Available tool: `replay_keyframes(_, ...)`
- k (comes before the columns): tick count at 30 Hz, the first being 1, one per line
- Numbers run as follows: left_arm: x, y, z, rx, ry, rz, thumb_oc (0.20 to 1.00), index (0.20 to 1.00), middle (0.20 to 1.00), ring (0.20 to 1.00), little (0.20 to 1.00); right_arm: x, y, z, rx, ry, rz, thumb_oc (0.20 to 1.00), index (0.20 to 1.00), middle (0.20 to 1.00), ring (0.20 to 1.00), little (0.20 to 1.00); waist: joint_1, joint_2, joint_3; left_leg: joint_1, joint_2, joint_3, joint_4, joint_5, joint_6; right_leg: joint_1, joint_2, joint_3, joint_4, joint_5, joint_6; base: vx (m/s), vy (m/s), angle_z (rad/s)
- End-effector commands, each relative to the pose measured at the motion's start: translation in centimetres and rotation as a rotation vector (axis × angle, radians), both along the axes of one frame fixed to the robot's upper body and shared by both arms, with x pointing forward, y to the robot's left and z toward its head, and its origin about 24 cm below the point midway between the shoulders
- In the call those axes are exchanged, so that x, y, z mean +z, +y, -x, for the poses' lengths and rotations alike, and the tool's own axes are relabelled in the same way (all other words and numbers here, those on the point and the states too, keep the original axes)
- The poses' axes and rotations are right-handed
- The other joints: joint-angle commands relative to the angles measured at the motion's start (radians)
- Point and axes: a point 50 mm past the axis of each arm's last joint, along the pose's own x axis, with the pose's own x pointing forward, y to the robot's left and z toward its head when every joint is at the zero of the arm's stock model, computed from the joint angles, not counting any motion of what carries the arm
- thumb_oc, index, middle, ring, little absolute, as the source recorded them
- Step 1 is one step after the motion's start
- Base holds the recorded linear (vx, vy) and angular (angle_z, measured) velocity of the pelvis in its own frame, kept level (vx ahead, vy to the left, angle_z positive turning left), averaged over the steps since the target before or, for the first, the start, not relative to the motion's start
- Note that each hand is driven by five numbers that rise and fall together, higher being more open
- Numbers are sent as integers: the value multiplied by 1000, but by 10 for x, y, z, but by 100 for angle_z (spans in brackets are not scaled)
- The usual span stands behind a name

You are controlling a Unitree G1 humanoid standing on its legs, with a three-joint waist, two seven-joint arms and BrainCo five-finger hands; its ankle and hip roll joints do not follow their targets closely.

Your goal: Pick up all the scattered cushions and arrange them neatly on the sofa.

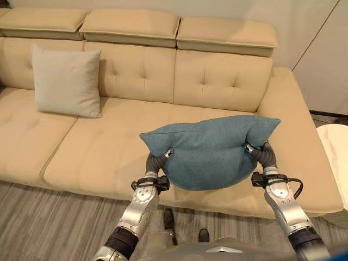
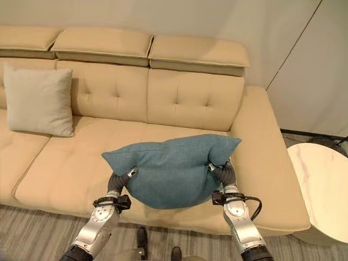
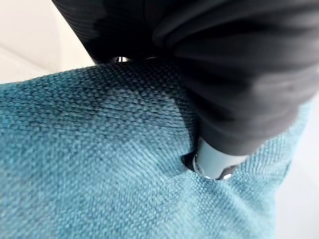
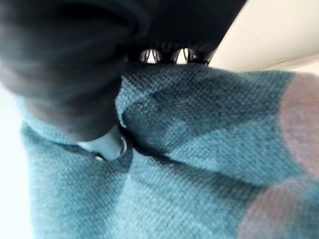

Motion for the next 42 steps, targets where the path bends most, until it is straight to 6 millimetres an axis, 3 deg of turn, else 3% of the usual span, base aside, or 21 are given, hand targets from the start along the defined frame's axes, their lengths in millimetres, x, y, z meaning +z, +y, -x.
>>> replay_keyframes(1, 54, -9, -16, -59, -285, 48, 200, 200, 200, 200, 200, 49, 22, -17, 79, -265, -68, 200, 200, 200, 200, 200, 40, -31, -78, -6, -3, 14, 107, -147, -49, -54, -112, 10, 149, -30, 113, 77, 166, -42)
replay_keyframes(4, 57, -3, -17, -49, -296, 26, 200, 200, 200, 200, 200, 53, 29, -20, 96, -288, -85, 200, 200, 200, 200, 200, 41, -17, -61, 19, -8, 39, 98, -167, -19, -142, -132, 19, 315, -3, 144, 69, 188, -26)
replay_keyframes(6, 56, 0, -16, -35, -294, 22, 200, 200, 200, 200, 200, 52, 32, -20, 104, -284, -95, 200, 200, 200, 200, 200, 43, -14, -54, 42, -8, 57, 88, -175, -15, -185, -148, -17, 347, 23, 152, 73, 107, -34)
replay_keyframes(8, 55, 2, -14, -30, -294, 29, 200, 200, 200, 200, 200, 52, 34, -20, 114, -282, -98, 200, 200, 200, 200, 200, 46, -14, -52, 61, -11, 68, 72, -180, -16, -191, -161, -72, 304, 30, 150, 91, 35, -30)
replay_keyframes(11, 53, 1, -13, -38, -287, 34, 200, 200, 200, 200, 200, 52, 35, -21, 119, -284, -102, 200, 200, 200, 200, 200, 41, -18, -49, 86, -21, 72, 42, -178, -19, -228, -130, -117, 203, 56, 137, 110, 1, -15)
replay_keyframes(14, 54, 0, -15, -34, -294, 44, 200, 200, 200, 200, 200, 53, 33, -21, 111, -293, -96, 200, 200, 200, 200, 200, 26, -18, -33, 102, -29, 58, 30, -182, -22, -274, -102, -127, 174, 83, 138, 69, -26, -19)
replay_keyframes(18, 55, -8, -18, -60, -303, 60, 200, 200, 200, 200, 200, 50, 24, -18, 76, -283, -74, 200, 200, 200, 200, 200, 10, -30, -44, 112, -47, 39, 48, -211, -32, -218, -86, -92, 87, 97, 127, 123, -112, 22)
replay_keyframes(20, 54, -11, -18, -74, -298, 54, 200, 200, 200, 200, 200, 49, 21, -16, 66, -281, -74, 200, 200, 200, 200, 200, 2, -30, -51, 114, -44, 38, 87, -232, -43, -181, -83, -98, 57, 98, 119, 135, -134, 30)
replay_keyframes(23, 56, -14, -19, -78, -306, 73, 200, 200, 200, 200, 200, 48, 12, -13, 48, -274, -56, 200, 200, 200, 200, 200, -12, -43, -52, 63, -16, 38, 256, -280, -81, -122, -90, -120, 9, 93, 101, 97, -101, 31)
replay_keyframes(26, 58, -14, -20, -68, -308, 85, 200, 200, 200, 200, 200, 46, 8, -12, 41, -258, -53, 200, 200, 200, 200, 200, -6, -49, -51, 12, 15, 2, 256, -245, -92, -96, -92, -113, -14, 81, 95, 109, 3, 18)
replay_keyframes(28, 62, -16, -23, -66, -320, 81, 200, 200, 200, 200, 200, 47, 7, -14, 32, -258, -56, 200, 200, 200, 200, 200, 5, -51, -44, -54, 50, -40, 201, -160, -109, -77, -89, -95, -18, 55, 92, 148, 76, -7)
replay_keyframes(29, 62, -17, -22, -69, -319, 84, 200, 200, 200, 200, 200, 47, 6, -13, 28, -257, -51, 200, 200, 200, 200, 200, 5, -47, -44, -60, 54, -36, 196, -150, -111, -73, -89, -93, -18, 48, 91, 142, 117, -16)
replay_keyframes(32, 56, -16, -18, -75, -290, 87, 200, 200, 200, 200, 200, 45, 5, -11, 28, -251, -44, 200, 200, 200, 200, 200, 3, -23, -62, -1, 57, -20, 111, -141, -109, -60, -90, -86, -6, 33, 91, 196, 184, -21)
replay_keyframes(42, 62, -8, -18, -76, -319, 34, 200, 200, 200, 200, 200, 50, 14, -15, 45, -272, -51, 200, 200, 200, 200, 200, 18, -27, -75, 65, 20, 23, 54, -163, -75, -59, -125, -46, 11, 44, 122, 102, 116, -3)
